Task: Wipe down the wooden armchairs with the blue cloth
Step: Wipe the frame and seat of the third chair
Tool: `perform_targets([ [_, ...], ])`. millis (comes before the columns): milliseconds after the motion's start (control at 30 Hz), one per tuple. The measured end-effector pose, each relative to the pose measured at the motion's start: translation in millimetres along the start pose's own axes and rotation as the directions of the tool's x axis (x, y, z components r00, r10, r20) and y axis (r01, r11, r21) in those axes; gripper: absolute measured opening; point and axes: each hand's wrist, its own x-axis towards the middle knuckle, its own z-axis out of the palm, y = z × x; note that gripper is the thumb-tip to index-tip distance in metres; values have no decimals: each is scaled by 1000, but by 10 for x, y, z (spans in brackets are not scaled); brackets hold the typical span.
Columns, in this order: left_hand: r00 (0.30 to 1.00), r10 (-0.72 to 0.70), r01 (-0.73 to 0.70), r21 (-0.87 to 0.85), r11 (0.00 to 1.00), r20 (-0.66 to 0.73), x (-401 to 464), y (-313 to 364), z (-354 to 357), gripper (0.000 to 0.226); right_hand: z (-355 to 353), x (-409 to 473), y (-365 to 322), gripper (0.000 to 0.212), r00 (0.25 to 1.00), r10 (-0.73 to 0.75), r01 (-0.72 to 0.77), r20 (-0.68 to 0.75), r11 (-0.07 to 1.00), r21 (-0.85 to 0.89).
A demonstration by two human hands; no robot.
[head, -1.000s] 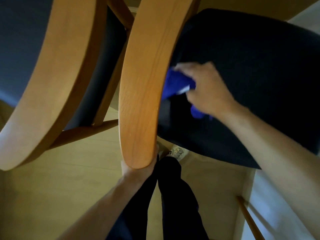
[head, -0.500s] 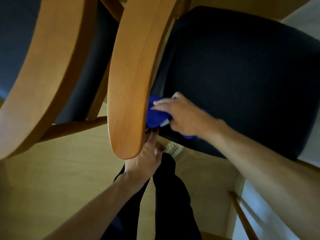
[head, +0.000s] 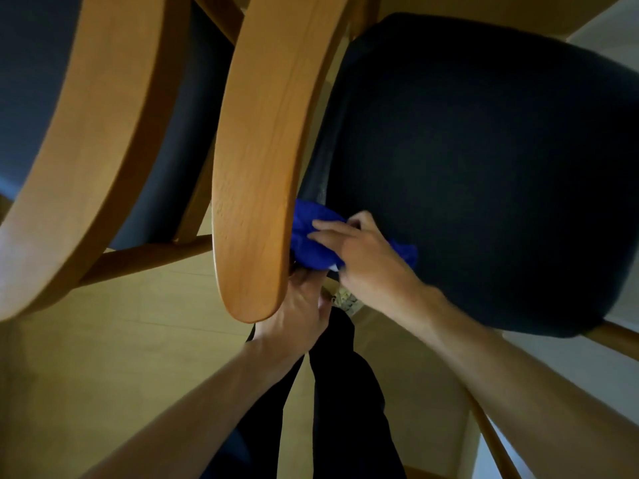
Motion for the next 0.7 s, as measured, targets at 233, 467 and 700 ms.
perform_targets([
  [233, 997, -1, 0, 11, 1000, 71, -58, 14, 54, 55, -1015, 558, 416, 53, 962, 19, -32, -271, 999, -44],
  [467, 996, -55, 59, -56, 997, 75, -6, 221, 37, 52, -719, 634, 354, 53, 947, 63, -106, -316, 987, -120],
  [700, 994, -107, 106, -119, 987, -1, 121, 410, -112, 38, -593, 71, 343, 60, 996, 55, -39, -68, 974, 222],
])
